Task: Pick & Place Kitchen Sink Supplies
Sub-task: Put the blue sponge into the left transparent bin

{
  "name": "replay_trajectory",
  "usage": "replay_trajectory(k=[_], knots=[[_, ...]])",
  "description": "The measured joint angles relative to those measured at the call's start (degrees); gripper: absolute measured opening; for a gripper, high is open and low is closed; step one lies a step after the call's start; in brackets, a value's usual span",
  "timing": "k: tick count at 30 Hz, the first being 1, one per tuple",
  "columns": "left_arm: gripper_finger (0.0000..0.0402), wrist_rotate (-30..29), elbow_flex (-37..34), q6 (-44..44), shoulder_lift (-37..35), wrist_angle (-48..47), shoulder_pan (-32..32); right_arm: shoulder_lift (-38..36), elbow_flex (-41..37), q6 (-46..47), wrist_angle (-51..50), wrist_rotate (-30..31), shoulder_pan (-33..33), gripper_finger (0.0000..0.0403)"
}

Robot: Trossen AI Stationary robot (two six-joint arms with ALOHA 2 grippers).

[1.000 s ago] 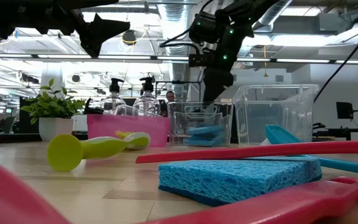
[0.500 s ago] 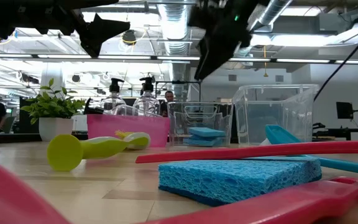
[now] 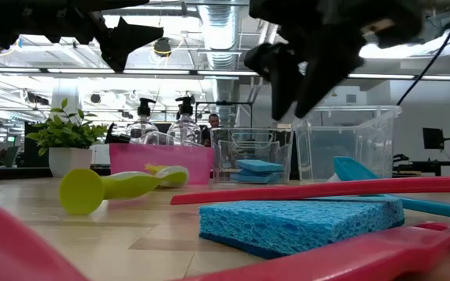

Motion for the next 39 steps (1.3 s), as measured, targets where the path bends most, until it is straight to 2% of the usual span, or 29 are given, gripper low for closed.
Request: replay_trajectory(k=[12, 19, 31, 39], knots=[[0.0266, 0.02, 0.00, -0.04, 0.00, 0.00, 0.01, 11.14, 0.02, 0.13, 8.54, -7.47, 5.05, 0.0133], [0.0266, 0.02, 0.00, -0.02, 0.00, 0.00, 0.01, 10.92, 0.20, 0.15, 10.24, -12.38, 4.46, 0.0120], [0.0266, 0.02, 0.00, -0.02, 0.00, 0.00, 0.01, 11.92, 0.13, 2.56, 13.22, -14.82, 4.81, 0.0118], [0.0266, 0.02, 0.00, -0.17, 0.44, -0.08, 0.01, 14.64, 0.11, 1.18, 14.70, -20.98, 2.76, 0.0118]])
